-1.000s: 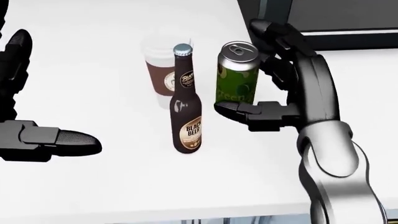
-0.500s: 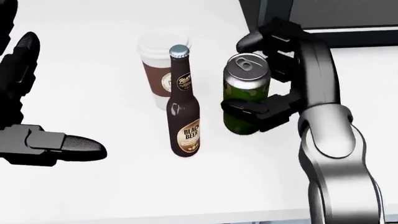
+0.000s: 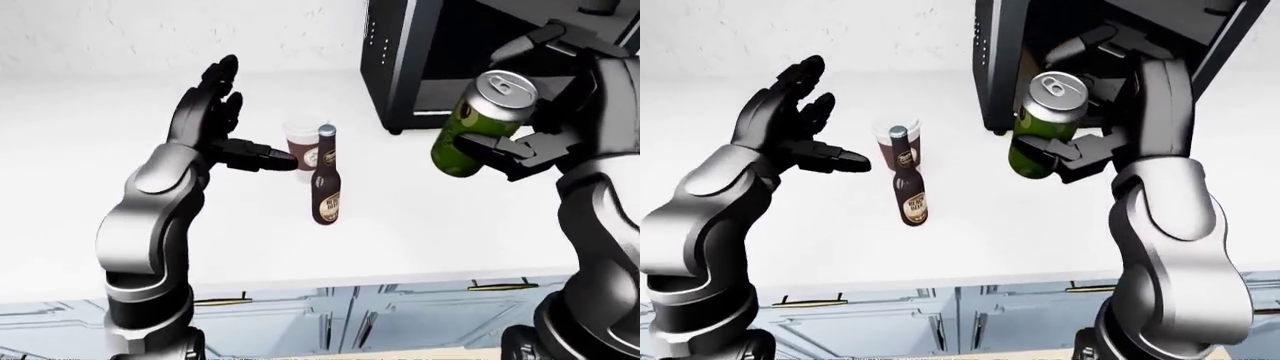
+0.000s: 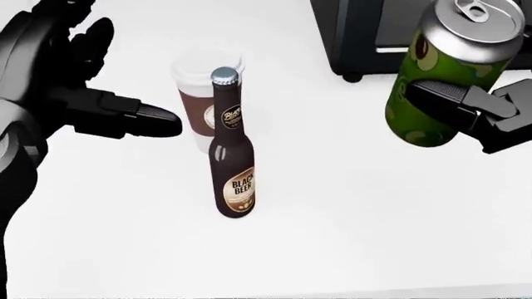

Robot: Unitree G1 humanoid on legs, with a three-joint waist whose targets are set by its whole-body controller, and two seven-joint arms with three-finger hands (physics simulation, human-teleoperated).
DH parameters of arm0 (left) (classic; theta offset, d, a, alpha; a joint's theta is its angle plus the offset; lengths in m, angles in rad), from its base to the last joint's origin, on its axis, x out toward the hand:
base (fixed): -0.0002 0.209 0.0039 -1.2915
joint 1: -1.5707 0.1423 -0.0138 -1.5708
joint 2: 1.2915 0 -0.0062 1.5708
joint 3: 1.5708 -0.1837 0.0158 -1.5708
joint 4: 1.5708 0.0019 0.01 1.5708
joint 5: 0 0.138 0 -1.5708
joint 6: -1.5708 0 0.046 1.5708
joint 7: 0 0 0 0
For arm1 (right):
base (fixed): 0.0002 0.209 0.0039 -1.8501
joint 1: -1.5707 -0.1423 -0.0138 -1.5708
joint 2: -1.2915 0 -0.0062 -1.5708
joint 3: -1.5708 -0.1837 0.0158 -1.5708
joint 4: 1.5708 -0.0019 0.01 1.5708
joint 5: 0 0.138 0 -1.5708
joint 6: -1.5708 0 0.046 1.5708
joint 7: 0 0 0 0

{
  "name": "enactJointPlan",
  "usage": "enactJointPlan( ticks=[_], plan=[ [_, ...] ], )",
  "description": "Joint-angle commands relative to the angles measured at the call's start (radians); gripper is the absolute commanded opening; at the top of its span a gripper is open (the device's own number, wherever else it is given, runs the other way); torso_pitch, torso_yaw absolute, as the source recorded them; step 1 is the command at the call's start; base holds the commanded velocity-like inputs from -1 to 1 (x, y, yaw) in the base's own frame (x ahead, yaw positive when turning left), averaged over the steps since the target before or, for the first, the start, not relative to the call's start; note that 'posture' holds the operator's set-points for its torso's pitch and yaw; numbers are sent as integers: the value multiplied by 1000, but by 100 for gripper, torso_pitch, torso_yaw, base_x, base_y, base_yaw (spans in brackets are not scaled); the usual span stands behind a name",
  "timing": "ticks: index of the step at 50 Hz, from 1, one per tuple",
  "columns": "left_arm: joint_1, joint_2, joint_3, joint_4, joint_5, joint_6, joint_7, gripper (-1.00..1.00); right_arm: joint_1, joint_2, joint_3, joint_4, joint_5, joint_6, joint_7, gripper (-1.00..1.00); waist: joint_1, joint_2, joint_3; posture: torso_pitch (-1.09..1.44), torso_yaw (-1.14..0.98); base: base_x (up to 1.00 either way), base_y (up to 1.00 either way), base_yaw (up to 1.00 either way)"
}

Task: Move the drinks to the dining counter.

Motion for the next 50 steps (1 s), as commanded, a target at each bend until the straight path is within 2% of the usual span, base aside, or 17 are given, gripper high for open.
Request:
enactJointPlan(
  ticks=[1, 2, 3, 7, 11, 12, 17, 20, 22, 25, 28, 32, 34, 36, 38, 50],
  plan=[
    [-28, 4, 13, -26, 37, -53, -17, 40, -31, -21, -13, -28, 23, -20, -17, -100, 3, -4, -27, 0, 0, 0, 0, 0],
    [-29, 0, 12, -24, 44, -52, -22, 23, -30, -25, -14, -29, 29, -20, -20, -100, 2, -5, -27, 0, 0, 0, 0, 0],
    [-29, 0, 2, -13, 58, -67, -32, 24, -31, -31, -18, -34, 35, -14, -23, -100, 2, -5, -26, 0, 0, 0, 0, 0],
    [-31, -13, -16, 20, 106, -98, -71, 7, -33, -56, -39, -53, 61, 8, -29, -100, 3, -8, -25, 0, 0, 0, 0, 0],
    [-31, -24, -26, 70, 165, -147, -104, 16, -34, -73, -55, -56, 88, 13, -42, -100, 5, -11, -24, 0, 0, 0, 0, 0],
    [-33, -28, -25, 77, 176, -152, -109, 33, -32, -75, -56, -55, 94, 12, -46, -100, 5, -12, -24, 0, 0, 0, 0, 0],
    [-29, -41, -27, 90, 212, -175, -131, 55, -27, -90, -67, -49, 115, 3, -58, -100, 4, -14, -25, 0, 0, 0, 0, 0],
    [-21, -56, -30, 96, 225, -189, -144, 51, -23, -97, -72, -47, 128, 0, -68, -100, 5, -15, -26, 0, 0, 0, 0, 0],
    [-16, -63, -36, 109, 234, -205, -151, 57, -19, -100, -72, -47, 135, -4, -73, -100, 5, -15, -26, 0, 0, 0, 0, 0],
    [-19, -71, -39, 121, 245, -213, -161, 49, -11, -103, -74, -45, 143, -13, -79, -100, 7, -16, -28, 0, 0, 0, 0, 0],
    [-21, -84, -34, 143, 242, -230, -157, 49, -12, -107, -77, -46, 153, -11, -85, -100, 7, -17, -29, 0, 0, 0, 0, 0],
    [-34, -104, -53, 170, 247, -246, -151, 47, -11, -111, -76, -41, 164, -18, -93, -100, 8, -19, -30, 0, 0, 0, 0, 0],
    [-40, -112, -59, 185, 252, -253, -150, 56, -11, -112, -79, -41, 170, -16, -96, -100, 9, -20, -31, 0, 0, 0, 0, 0],
    [-40, -119, -64, 192, 255, -260, -151, 55, -9, -117, -81, -38, 173, -20, -98, -100, 9, -22, -33, 0, 0, 0, 0, 0],
    [-46, -123, -65, 203, 257, -264, -152, 68, -11, -117, -84, -36, 180, -19, -103, -100, 10, -23, -33, 0, 0, 0, 0, 0],
    [-85, -164, -84, 347, 261, -361, -130, 65, -5, -129, -88, -27, 210, -33, -125, -100, 12, -28, -38, 0, 0, 0, 0, 0]
  ],
)
